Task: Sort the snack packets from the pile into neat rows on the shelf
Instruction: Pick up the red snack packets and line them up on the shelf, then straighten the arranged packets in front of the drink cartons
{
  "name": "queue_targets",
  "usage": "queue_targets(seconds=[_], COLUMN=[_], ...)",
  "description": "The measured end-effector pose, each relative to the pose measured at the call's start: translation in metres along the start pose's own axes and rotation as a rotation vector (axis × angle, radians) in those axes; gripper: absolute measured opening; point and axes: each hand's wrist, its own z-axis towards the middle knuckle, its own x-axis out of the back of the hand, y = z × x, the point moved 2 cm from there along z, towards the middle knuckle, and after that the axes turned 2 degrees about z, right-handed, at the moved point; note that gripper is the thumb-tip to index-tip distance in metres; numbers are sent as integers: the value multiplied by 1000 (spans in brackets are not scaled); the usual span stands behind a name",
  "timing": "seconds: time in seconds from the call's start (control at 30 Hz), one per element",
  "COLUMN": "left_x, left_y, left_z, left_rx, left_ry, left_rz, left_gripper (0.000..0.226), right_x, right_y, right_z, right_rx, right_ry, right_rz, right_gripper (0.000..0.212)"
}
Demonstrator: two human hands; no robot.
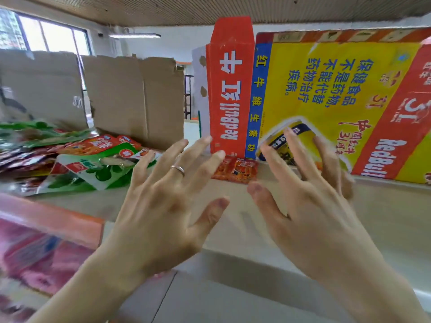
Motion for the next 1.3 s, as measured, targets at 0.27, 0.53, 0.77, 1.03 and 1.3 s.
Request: queue_targets(seconds=[0.27,0.53,0.77,1.03,1.3], left_x=[19,53,87,107,121], left_y=[-34,-108,-196,-293,-354], left_z=[-44,-90,-144,-202,-212], left_rx=[42,120,177,214,273], left_ry=[60,76,83,67,44], left_rz=[32,41,31,55,111], left_gripper=[59,60,60,62,59], right_x=[-19,-49,-89,-127,-142], right_y=[-38,-128,-236,-343,-407], right_z=[-20,-22,-17,-19,7], right_rx=[118,178,205,229,262], right_ry=[175,156,18,-18,-100], right_rz=[205,227,245,259,295], right_gripper=[63,64,66,69,72])
